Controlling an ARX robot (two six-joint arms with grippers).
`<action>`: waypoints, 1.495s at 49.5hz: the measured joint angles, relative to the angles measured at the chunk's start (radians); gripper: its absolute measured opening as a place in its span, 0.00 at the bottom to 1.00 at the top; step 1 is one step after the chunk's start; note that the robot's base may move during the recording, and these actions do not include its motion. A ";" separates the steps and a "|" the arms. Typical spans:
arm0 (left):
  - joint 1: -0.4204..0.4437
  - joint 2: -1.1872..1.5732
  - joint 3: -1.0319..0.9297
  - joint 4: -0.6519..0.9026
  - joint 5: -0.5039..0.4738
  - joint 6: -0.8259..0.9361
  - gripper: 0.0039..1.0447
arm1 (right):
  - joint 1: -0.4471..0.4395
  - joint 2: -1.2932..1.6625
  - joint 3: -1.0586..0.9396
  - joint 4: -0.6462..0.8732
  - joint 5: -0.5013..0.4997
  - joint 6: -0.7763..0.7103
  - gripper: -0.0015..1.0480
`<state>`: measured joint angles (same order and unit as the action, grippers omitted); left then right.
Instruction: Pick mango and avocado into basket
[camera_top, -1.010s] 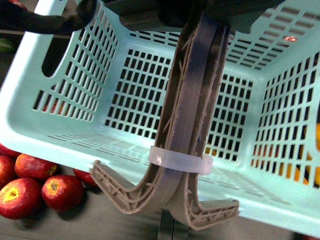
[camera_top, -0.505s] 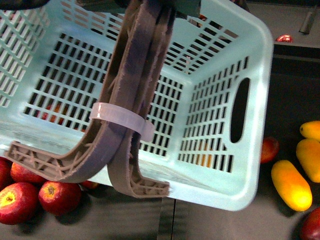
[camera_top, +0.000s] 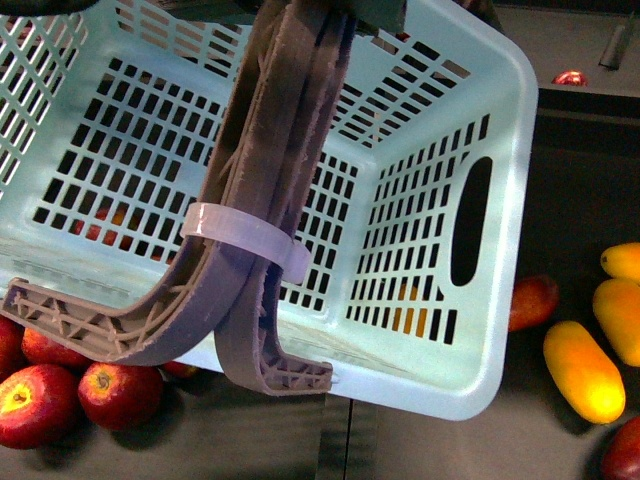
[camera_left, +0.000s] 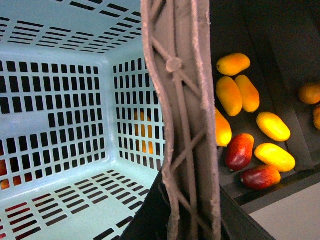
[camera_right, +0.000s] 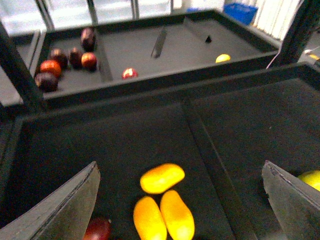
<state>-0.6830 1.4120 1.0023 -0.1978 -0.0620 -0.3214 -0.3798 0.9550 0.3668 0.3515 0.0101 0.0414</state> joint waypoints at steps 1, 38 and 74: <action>0.001 0.000 0.000 0.000 -0.003 0.000 0.07 | -0.012 0.074 0.011 0.020 -0.028 -0.038 0.93; 0.000 0.000 0.000 0.000 0.007 0.000 0.07 | -0.077 1.330 0.067 0.540 -0.428 -0.634 0.93; -0.002 0.000 0.000 0.000 0.009 0.000 0.07 | 0.076 1.580 0.270 0.603 -0.424 -0.515 0.93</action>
<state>-0.6846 1.4120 1.0023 -0.1978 -0.0528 -0.3214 -0.3035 2.5347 0.6365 0.9543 -0.4137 -0.4740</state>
